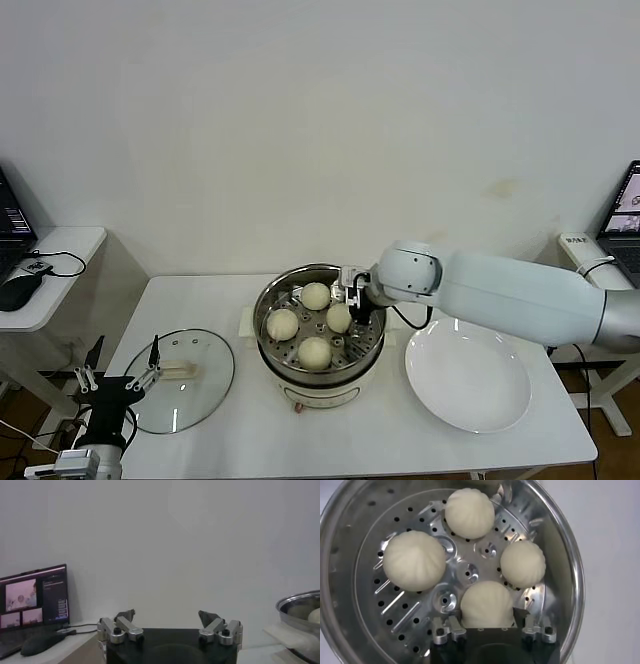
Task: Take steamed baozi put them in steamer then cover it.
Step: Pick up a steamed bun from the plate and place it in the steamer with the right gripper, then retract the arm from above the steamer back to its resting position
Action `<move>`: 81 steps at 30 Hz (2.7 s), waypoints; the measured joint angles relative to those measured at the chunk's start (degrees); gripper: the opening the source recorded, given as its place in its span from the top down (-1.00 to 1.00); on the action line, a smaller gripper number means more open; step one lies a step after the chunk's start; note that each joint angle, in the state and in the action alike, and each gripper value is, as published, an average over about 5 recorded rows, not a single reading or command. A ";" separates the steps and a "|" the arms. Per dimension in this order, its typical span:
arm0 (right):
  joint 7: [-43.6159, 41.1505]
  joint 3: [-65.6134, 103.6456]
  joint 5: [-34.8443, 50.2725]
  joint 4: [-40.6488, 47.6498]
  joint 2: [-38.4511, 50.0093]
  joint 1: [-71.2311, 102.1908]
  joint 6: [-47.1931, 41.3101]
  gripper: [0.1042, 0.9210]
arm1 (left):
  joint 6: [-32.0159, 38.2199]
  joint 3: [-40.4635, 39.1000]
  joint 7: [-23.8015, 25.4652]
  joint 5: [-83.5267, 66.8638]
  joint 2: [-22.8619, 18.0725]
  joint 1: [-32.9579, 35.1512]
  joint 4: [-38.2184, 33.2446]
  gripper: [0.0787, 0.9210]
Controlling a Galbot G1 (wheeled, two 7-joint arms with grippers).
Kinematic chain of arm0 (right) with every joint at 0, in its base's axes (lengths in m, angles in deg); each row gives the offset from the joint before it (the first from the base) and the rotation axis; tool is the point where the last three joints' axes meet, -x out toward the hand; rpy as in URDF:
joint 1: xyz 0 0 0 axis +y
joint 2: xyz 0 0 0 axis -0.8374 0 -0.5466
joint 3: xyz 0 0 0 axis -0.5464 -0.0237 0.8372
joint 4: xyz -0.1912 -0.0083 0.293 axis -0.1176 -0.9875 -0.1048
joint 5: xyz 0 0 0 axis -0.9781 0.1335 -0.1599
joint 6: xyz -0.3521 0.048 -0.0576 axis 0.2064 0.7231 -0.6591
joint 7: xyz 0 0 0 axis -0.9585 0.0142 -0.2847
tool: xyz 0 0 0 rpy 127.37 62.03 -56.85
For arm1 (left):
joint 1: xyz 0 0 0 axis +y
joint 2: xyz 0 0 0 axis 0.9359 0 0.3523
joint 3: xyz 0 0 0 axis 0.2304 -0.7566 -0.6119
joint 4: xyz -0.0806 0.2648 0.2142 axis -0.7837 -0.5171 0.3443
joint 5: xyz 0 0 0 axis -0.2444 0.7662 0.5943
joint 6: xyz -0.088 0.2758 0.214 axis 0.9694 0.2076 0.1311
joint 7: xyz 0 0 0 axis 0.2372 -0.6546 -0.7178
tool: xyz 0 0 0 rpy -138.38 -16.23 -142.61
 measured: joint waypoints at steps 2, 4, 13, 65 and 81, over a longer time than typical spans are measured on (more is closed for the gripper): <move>0.05 0.37 0.23 -0.85 0.73 -0.75 0.02 -0.75 | -0.02 0.00 -0.01 -0.05 0.14 -0.06 0.04 -0.77; 0.36 0.94 0.62 -1.97 1.77 -1.41 0.07 -0.76 | -0.06 0.03 -0.02 -0.16 0.33 -0.07 0.07 -0.77; 8.28 6.73 4.45 -8.97 10.87 -0.18 1.79 -0.76 | -0.31 -0.30 -0.13 -0.47 1.02 -0.76 0.77 -0.77; 25.11 127.54 -16.52 -24.25 -22.34 114.83 48.56 -0.76 | 5.47 -2.16 -3.34 68.51 9.45 -4.58 21.36 -0.77; 24.72 128.21 -19.27 -25.41 -26.52 117.99 49.94 -0.76 | 5.50 -5.00 -1.44 74.45 8.90 -12.82 28.98 -0.77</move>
